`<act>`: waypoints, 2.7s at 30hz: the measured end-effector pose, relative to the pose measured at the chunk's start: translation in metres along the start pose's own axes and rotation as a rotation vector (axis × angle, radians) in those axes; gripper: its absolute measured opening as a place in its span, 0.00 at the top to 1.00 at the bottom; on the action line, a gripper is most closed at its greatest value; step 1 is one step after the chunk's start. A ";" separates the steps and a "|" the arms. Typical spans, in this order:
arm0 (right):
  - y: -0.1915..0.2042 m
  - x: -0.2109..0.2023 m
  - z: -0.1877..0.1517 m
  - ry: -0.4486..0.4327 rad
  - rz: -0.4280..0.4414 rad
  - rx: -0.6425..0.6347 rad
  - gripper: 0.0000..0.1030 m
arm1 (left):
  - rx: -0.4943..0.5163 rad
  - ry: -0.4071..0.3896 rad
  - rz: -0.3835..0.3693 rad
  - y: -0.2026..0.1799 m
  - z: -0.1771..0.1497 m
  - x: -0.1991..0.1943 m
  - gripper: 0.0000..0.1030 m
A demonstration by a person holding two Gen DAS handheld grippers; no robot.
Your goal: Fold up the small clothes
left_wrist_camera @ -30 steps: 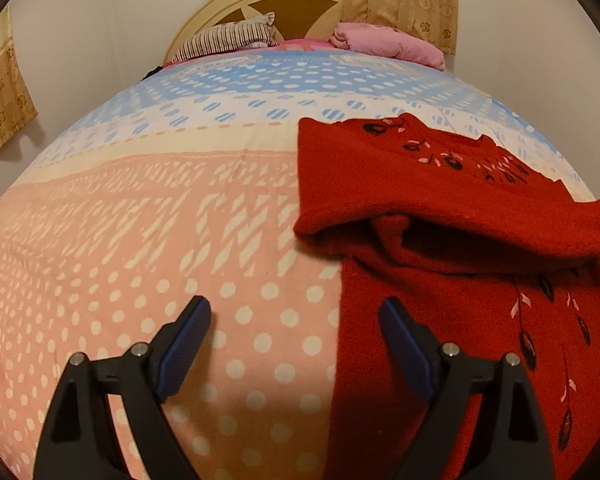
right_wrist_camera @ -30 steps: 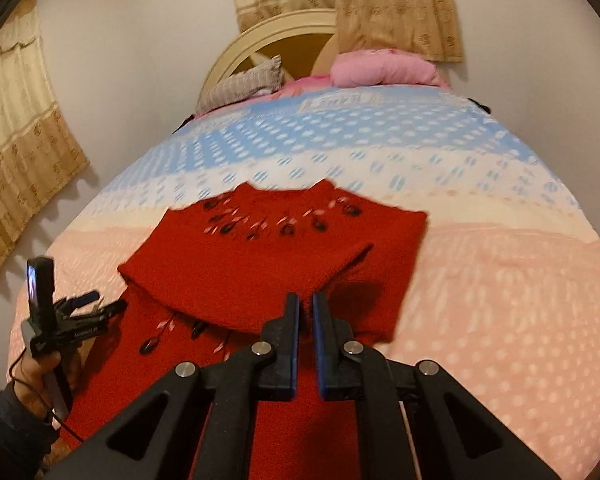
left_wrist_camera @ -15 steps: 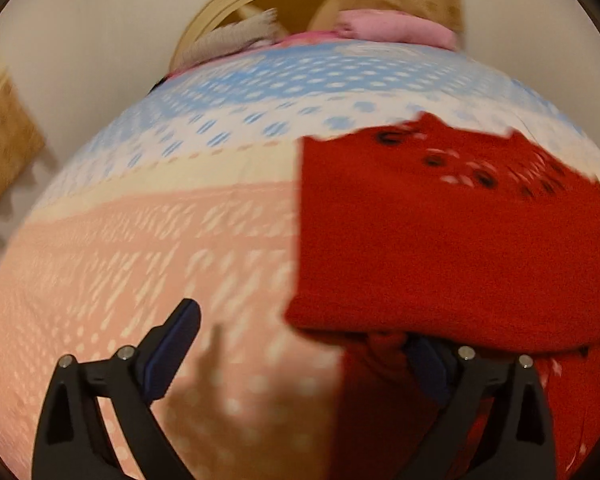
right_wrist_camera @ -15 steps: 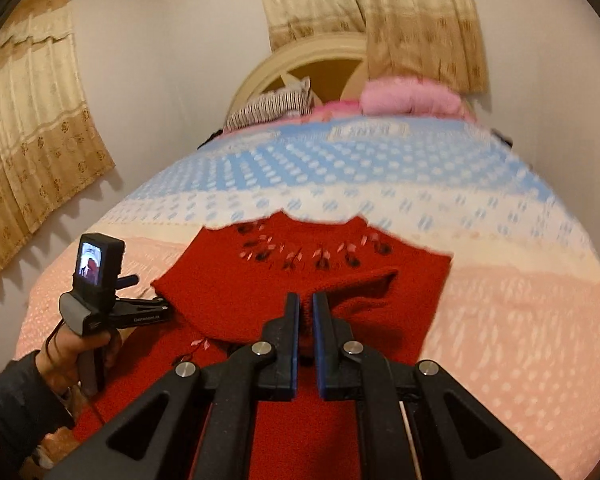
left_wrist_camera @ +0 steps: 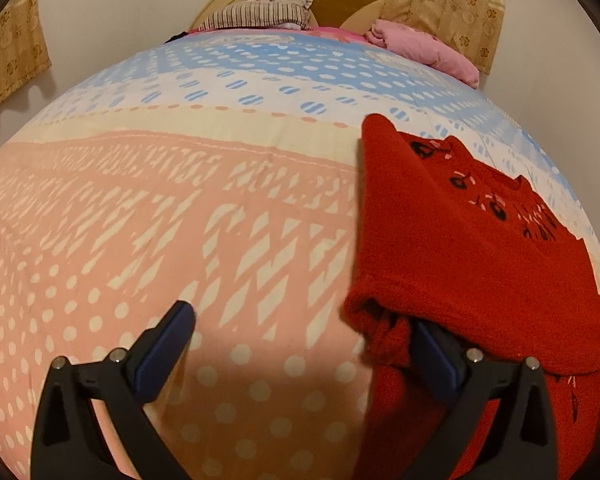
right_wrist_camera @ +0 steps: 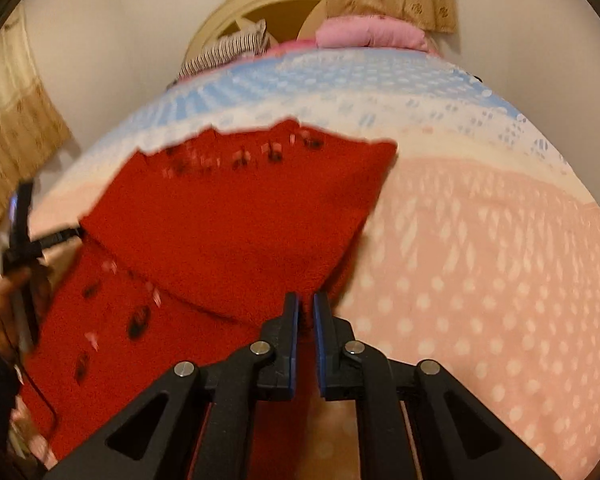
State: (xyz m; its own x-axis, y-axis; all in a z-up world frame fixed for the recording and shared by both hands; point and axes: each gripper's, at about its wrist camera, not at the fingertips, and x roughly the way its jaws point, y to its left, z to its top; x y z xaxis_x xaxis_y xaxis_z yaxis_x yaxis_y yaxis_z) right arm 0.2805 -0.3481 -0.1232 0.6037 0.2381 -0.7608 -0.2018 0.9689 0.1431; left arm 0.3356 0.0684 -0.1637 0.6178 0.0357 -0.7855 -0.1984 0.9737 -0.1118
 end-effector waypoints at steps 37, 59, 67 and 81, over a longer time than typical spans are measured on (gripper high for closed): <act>-0.006 0.026 -0.004 -0.041 0.043 0.097 0.75 | 0.077 -0.036 0.013 -0.010 -0.003 -0.001 0.00; -0.007 0.018 -0.006 -0.055 0.052 0.109 0.71 | 0.159 -0.054 0.025 -0.019 -0.010 -0.020 0.00; 0.009 -0.008 -0.031 -0.036 0.048 0.084 0.60 | 0.237 -0.115 -0.001 -0.022 -0.041 -0.062 0.00; 0.033 -0.049 -0.082 -0.012 0.054 0.043 0.58 | 0.257 -0.109 -0.035 -0.016 -0.085 -0.096 0.00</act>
State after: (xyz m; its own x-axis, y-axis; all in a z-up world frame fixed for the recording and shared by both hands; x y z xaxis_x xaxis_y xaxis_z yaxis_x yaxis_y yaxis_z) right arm 0.1811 -0.3335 -0.1334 0.6021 0.2908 -0.7436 -0.2011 0.9565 0.2113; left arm 0.2145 0.0301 -0.1379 0.7019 0.0117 -0.7122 0.0149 0.9994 0.0312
